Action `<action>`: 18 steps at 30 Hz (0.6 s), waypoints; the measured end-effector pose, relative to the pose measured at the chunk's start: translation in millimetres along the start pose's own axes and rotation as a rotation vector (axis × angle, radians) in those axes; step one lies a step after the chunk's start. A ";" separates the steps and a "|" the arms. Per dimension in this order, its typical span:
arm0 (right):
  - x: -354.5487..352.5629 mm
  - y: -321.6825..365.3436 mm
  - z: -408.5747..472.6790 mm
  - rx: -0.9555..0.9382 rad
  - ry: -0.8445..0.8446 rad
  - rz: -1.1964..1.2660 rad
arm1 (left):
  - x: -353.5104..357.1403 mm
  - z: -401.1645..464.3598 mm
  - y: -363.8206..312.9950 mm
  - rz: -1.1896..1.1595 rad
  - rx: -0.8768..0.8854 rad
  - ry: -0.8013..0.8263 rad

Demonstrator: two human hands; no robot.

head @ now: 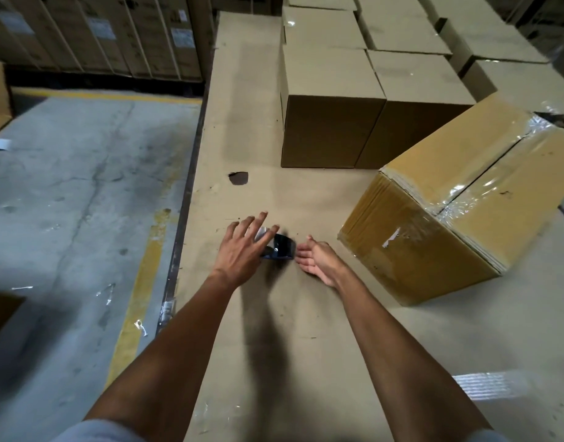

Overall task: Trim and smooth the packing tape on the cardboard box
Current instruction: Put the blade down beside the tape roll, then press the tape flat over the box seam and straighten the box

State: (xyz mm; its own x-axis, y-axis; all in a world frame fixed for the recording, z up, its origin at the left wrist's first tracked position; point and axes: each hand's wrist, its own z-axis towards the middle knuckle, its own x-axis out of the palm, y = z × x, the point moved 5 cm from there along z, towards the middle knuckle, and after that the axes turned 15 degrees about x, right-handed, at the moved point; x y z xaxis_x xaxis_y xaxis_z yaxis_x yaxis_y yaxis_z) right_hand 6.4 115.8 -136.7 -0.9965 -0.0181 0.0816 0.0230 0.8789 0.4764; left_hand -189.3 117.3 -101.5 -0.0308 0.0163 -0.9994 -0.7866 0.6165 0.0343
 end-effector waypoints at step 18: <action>-88.1 51.2 -234.4 -1.190 -1.519 -0.816 | -151.3 101.5 -133.9 -0.242 0.335 -0.501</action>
State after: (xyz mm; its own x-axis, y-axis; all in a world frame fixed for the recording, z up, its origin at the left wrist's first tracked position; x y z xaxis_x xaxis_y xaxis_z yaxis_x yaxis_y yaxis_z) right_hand 114.2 50.6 85.8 -0.0542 0.7044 -0.7078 -0.9398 0.2034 0.2744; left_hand -16.8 112.1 44.4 0.4780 0.1615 -0.8634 -0.4977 0.8597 -0.1148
